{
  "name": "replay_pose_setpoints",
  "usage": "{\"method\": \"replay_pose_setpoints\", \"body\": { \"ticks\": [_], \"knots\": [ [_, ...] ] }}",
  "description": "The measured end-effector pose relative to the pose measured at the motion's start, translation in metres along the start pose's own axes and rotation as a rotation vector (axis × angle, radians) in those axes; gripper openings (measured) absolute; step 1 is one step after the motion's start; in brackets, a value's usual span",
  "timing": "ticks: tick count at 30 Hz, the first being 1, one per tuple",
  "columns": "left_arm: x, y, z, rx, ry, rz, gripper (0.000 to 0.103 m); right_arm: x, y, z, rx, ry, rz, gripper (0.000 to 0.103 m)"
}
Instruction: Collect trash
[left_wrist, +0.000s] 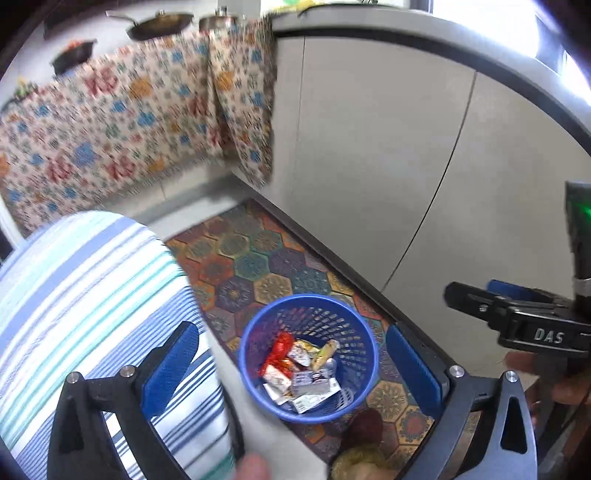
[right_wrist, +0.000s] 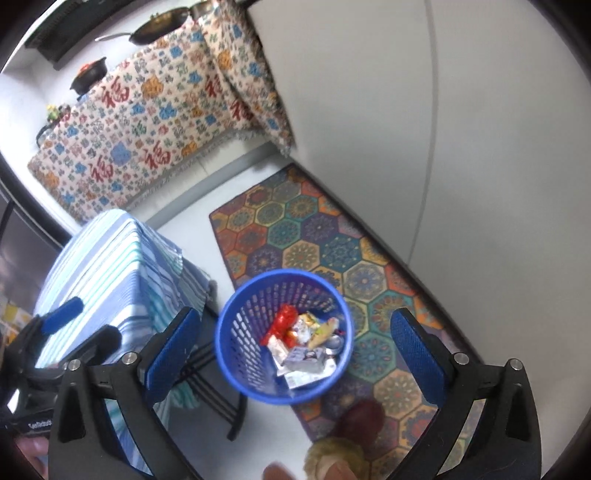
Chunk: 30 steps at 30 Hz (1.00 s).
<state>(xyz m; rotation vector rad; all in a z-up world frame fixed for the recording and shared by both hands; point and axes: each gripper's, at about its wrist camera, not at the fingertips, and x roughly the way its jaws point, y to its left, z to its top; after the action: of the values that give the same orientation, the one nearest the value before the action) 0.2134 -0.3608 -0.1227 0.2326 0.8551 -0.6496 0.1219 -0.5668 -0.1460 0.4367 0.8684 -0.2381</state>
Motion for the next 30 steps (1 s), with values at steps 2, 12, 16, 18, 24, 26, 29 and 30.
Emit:
{"method": "replay_pose_setpoints", "body": {
  "ticks": [2,12,16,18,24,26,29,30],
  "knots": [
    [-0.02,-0.006,-0.006,0.008,-0.016,0.036,0.103,-0.023,0.005,-0.012,-0.034,-0.044,-0.034,0.103],
    [-0.075,-0.034,-0.019,0.012,0.022,0.11,0.103,-0.085,0.011,-0.054,-0.096,-0.052,-0.09,0.103],
    [-0.087,-0.042,-0.023,0.011,0.052,0.078,0.103,-0.099,0.017,-0.06,-0.124,-0.051,-0.095,0.103],
    [-0.091,-0.046,-0.025,0.015,0.058,0.077,0.103,-0.103,0.018,-0.062,-0.126,-0.049,-0.093,0.103],
    [-0.097,-0.048,-0.03,0.015,0.054,0.066,0.103,-0.111,0.022,-0.066,-0.129,-0.043,-0.106,0.103],
    [-0.097,-0.046,-0.031,0.014,0.053,0.076,0.103,-0.115,0.022,-0.069,-0.124,-0.047,-0.11,0.103],
    [-0.096,-0.044,-0.03,0.006,0.053,0.094,0.103,-0.116,0.021,-0.068,-0.121,-0.05,-0.105,0.103],
    [-0.096,-0.044,-0.03,0.002,0.054,0.094,0.103,-0.117,0.021,-0.069,-0.123,-0.052,-0.105,0.103]
  ]
}}
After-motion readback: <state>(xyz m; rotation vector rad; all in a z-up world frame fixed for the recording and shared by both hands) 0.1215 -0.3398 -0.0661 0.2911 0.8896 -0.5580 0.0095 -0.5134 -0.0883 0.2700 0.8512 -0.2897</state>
